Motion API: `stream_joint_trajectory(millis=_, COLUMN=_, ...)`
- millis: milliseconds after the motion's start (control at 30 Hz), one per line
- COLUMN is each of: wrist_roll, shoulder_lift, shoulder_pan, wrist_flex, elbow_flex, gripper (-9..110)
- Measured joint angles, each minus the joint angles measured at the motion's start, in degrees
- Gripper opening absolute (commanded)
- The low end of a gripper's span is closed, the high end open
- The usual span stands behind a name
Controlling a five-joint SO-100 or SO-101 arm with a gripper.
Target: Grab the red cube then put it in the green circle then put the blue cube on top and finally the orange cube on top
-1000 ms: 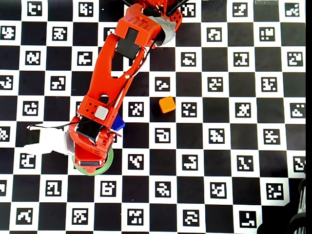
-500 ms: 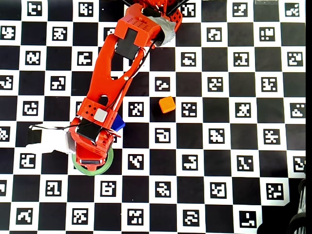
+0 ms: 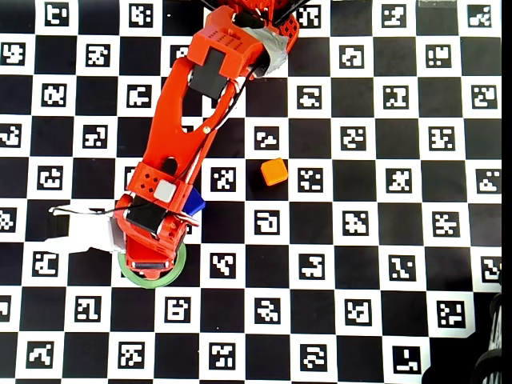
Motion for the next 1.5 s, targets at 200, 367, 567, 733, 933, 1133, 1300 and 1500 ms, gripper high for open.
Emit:
stream_joint_trajectory(millis=200, wrist_roll=0.00, shoulder_lift=-0.09, shoulder_pan=0.00, wrist_flex=0.00, elbow_flex=0.00, gripper=4)
stream_joint_trajectory(millis=367, wrist_roll=1.58, shoulder_lift=-0.09, shoulder_pan=0.18, wrist_flex=0.00, elbow_flex=0.00, gripper=15)
stream_joint_trajectory(millis=567, wrist_roll=2.55, shoulder_lift=-0.09, shoulder_pan=0.35, wrist_flex=0.00, elbow_flex=0.00, gripper=31)
stream_joint_trajectory(millis=733, wrist_roll=2.55, shoulder_lift=-0.09, shoulder_pan=0.35, wrist_flex=0.00, elbow_flex=0.00, gripper=40)
stream_joint_trajectory(millis=933, wrist_roll=2.55, shoulder_lift=-0.09, shoulder_pan=0.35, wrist_flex=0.00, elbow_flex=0.00, gripper=44)
stream_joint_trajectory(millis=1133, wrist_roll=2.55, shoulder_lift=-0.09, shoulder_pan=0.35, wrist_flex=0.00, elbow_flex=0.00, gripper=45)
stream_joint_trajectory(millis=1300, wrist_roll=2.55, shoulder_lift=0.00, shoulder_pan=0.35, wrist_flex=-0.44, elbow_flex=0.70, gripper=45)
stream_joint_trajectory(millis=1500, wrist_roll=1.58, shoulder_lift=0.62, shoulder_pan=0.70, wrist_flex=-0.62, elbow_flex=1.76, gripper=45)
